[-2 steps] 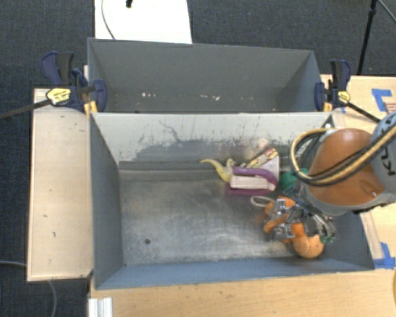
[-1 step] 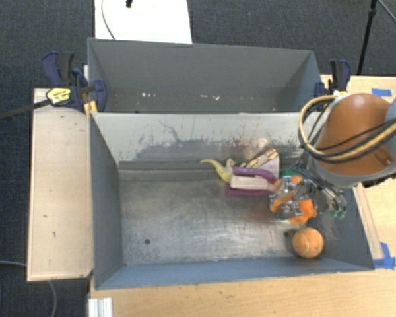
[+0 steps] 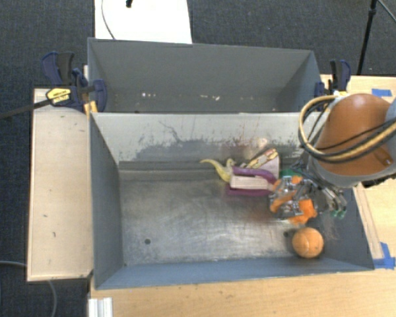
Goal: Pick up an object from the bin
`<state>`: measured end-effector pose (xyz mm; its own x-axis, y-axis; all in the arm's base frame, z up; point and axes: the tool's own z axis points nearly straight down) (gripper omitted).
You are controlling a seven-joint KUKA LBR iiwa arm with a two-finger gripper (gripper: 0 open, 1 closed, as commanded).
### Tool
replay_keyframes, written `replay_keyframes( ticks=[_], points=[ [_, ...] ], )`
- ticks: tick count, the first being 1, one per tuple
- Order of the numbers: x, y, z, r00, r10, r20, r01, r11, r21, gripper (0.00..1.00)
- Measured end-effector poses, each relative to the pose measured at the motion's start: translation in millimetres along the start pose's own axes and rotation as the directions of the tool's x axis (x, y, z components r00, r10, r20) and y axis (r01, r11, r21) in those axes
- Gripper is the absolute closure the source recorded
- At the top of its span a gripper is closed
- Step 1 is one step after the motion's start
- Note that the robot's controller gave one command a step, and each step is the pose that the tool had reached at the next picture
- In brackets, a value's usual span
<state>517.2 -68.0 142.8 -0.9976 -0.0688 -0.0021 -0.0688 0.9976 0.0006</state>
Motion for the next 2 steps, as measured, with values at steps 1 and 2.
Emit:
replay_keyframes(
  ticks=[1,2],
  points=[
    [0.0,0.0,0.0,1.000,0.002,0.000,-0.002,1.000,0.000,1.00],
    [0.0,0.0,0.0,1.000,0.004,0.000,-0.004,1.000,0.000,1.00]
  ],
)
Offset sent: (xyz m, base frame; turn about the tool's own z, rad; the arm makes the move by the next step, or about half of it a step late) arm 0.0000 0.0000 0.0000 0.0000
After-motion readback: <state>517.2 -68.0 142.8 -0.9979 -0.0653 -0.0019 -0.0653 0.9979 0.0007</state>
